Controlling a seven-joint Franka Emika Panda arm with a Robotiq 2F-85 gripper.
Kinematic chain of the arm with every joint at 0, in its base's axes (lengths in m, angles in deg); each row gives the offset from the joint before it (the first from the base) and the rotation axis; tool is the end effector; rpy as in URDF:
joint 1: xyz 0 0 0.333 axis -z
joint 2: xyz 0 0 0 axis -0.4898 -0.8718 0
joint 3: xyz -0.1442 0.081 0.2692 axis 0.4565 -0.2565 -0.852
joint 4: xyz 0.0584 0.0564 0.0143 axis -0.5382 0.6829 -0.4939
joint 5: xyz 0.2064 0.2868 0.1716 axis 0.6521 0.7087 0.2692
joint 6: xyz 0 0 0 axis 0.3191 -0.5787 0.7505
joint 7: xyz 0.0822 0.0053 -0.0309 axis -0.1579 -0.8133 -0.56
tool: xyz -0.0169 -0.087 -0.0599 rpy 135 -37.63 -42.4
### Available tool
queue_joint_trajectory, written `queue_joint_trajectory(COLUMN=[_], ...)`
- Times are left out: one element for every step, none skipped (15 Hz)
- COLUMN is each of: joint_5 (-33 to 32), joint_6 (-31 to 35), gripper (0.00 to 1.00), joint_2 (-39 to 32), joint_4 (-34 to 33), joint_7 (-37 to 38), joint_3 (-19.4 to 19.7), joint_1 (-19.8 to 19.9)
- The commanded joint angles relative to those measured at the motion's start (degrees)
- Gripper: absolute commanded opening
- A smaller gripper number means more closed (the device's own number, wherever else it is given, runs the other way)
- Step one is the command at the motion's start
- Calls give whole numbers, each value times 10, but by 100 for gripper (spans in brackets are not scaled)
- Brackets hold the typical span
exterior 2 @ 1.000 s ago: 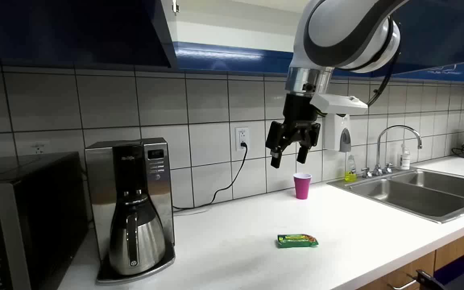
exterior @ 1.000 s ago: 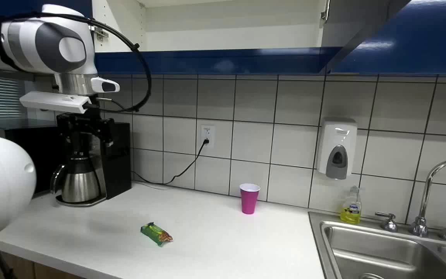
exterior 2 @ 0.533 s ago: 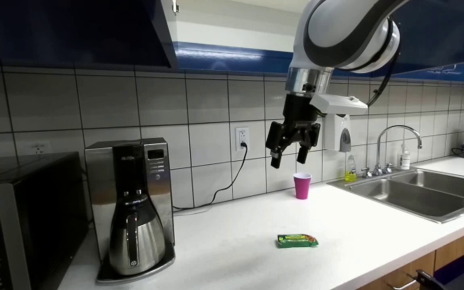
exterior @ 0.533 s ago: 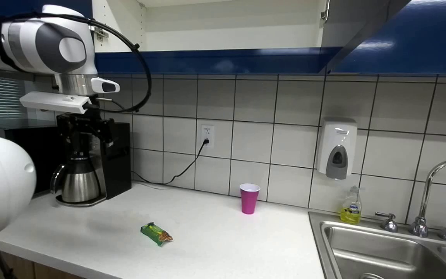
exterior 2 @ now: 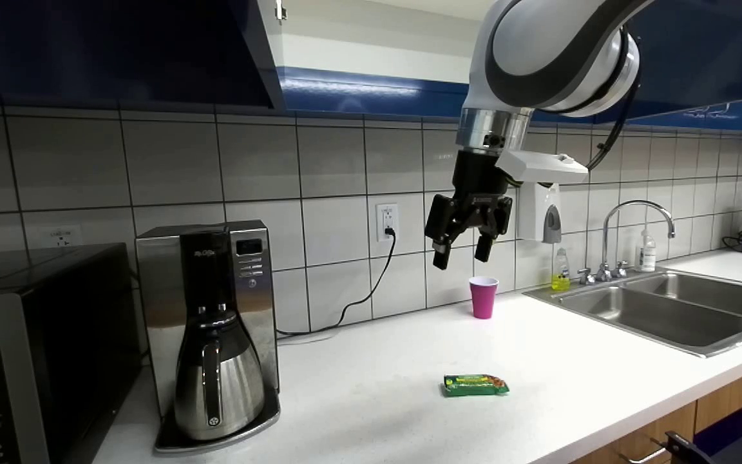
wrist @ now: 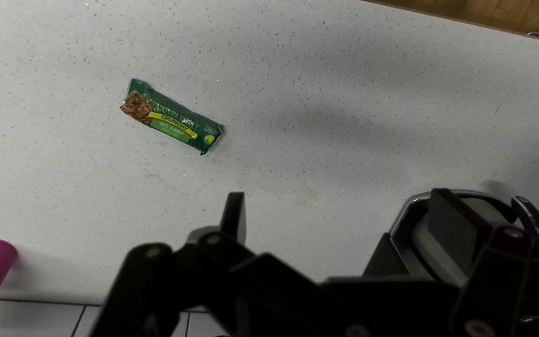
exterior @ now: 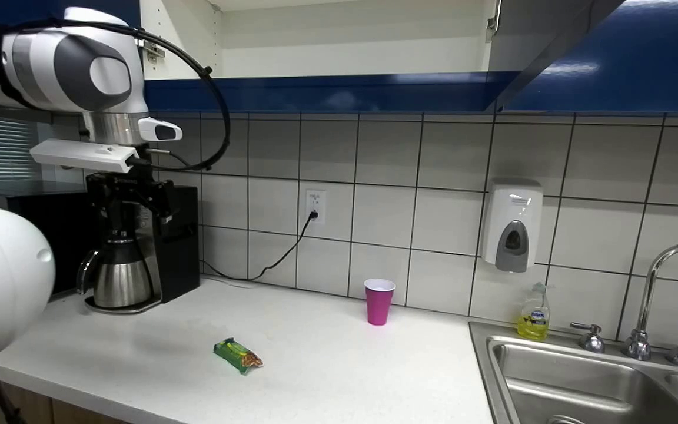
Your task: Pick up the granola bar and place it on the bottom shelf
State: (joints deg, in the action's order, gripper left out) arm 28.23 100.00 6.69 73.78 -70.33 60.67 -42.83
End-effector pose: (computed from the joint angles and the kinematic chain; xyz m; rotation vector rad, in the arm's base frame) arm 0.3290 0.1427 0.4340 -3.0346 -0.4045 -0.3842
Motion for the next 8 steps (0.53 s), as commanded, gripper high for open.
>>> queue_joint_trajectory(joint_5=[-2,-2,-2,-3,-5,-6,-6,-9], joint_6=[-2,-2,-2,-1,-1,-2,-5,-6], gripper=[100,100,100,100,100,100,100,100], joint_2=[0,0,0,0,2,5,10,14], joint_4=[-1,-1,-1,0,3,6,10,14], joint_7=[1,1,1,4,5,5,6,9], joint_3=[2,2,2,3,4,7,12,14], joint_1=[-2,-2,-2,1,5,8,12,17])
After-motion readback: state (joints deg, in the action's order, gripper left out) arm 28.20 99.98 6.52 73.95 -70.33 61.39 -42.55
